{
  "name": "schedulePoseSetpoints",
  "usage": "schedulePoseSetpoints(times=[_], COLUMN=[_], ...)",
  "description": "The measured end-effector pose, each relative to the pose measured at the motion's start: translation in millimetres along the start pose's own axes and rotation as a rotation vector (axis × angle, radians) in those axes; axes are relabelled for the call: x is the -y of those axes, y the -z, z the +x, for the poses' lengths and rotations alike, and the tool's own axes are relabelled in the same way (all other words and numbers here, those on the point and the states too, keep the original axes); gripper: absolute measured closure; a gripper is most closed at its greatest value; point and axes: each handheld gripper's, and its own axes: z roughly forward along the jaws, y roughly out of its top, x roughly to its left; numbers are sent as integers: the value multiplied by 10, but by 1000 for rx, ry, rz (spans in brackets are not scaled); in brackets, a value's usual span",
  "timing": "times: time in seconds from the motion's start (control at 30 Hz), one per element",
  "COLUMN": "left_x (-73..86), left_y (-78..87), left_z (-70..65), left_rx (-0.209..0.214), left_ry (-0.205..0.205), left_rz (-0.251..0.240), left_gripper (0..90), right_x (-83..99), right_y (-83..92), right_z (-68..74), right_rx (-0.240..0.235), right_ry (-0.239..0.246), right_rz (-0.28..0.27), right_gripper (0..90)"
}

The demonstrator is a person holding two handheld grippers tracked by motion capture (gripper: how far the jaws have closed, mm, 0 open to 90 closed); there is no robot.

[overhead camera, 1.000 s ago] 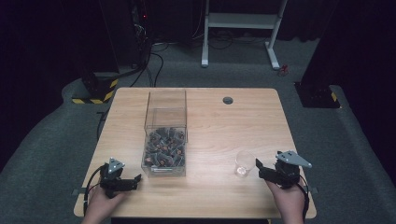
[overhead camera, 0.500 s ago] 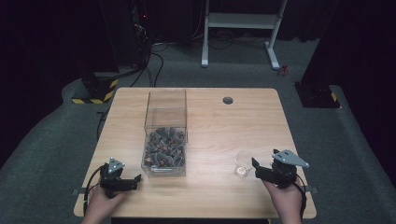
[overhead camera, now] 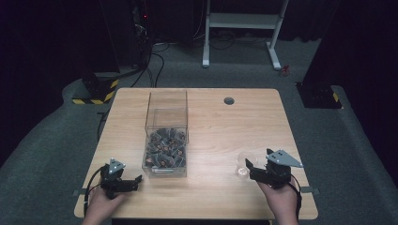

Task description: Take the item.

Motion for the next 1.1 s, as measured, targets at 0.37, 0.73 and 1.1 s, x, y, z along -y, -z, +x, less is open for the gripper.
schedulePoseSetpoints(times=[0.37, 0.73, 1.1], left_x=[0, 0, 1], left_y=[-1, -1, -1], left_z=[-1, 1, -3], left_rx=[-1, -1, 0], left_ry=[0, 0, 5], left_rz=[-2, -2, -2], left_gripper=[6, 6, 6], right_x=[-142, -202, -266], right_y=[-71, -116, -205], right_z=[120, 232, 376], right_rx=[-30, -54, -83], right_ry=[10, 12, 27], right_rz=[-12, -13, -12], right_gripper=[148, 149, 163])
